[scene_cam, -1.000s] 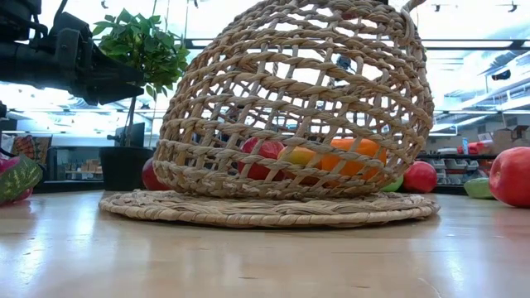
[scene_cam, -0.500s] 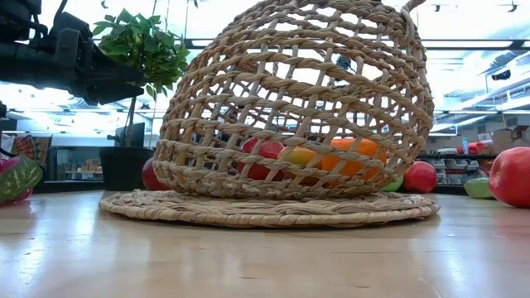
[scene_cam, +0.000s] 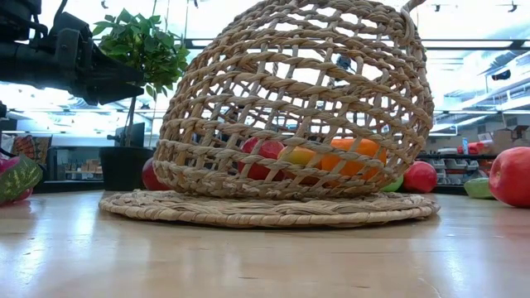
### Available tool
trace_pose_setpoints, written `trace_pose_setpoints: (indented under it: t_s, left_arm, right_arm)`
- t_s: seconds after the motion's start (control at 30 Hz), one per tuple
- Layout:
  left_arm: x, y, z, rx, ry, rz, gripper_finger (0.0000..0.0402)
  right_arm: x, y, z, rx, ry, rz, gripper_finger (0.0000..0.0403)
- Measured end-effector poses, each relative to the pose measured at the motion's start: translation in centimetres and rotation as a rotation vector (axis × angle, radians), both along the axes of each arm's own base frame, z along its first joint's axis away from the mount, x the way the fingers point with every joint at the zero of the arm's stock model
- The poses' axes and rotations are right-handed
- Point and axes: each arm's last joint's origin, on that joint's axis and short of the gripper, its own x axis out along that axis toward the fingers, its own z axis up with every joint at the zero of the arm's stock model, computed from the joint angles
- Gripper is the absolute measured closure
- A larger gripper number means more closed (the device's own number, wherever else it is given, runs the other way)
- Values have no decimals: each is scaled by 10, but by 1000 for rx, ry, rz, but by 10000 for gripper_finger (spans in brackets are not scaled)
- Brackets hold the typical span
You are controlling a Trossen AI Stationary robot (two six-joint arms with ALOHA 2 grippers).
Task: Build produce basket
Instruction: Put the dark red apple into the brown basket
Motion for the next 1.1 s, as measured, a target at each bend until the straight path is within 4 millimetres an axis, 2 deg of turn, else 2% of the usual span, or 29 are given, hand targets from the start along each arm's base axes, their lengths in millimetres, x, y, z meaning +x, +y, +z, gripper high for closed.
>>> trace_pose_setpoints:
  t_s: [0.2,0.33,0.57,0.8,1.1]
  left_arm:
    - [0,0,0,0,0,0,4]
    - [0,0,0,0,0,0,4]
    - [0,0,0,0,0,0,4]
    - [0,0,0,0,0,0,4]
    - [0,0,0,0,0,0,4]
  right_arm:
    - [27,13,-20,-285,26,114,82]
    - [43,15,-35,-410,92,26,82]
    - [60,22,-52,-500,175,-74,82]
    - [60,37,-51,-679,148,-2,82]
    - [63,50,-41,-775,8,40,82]
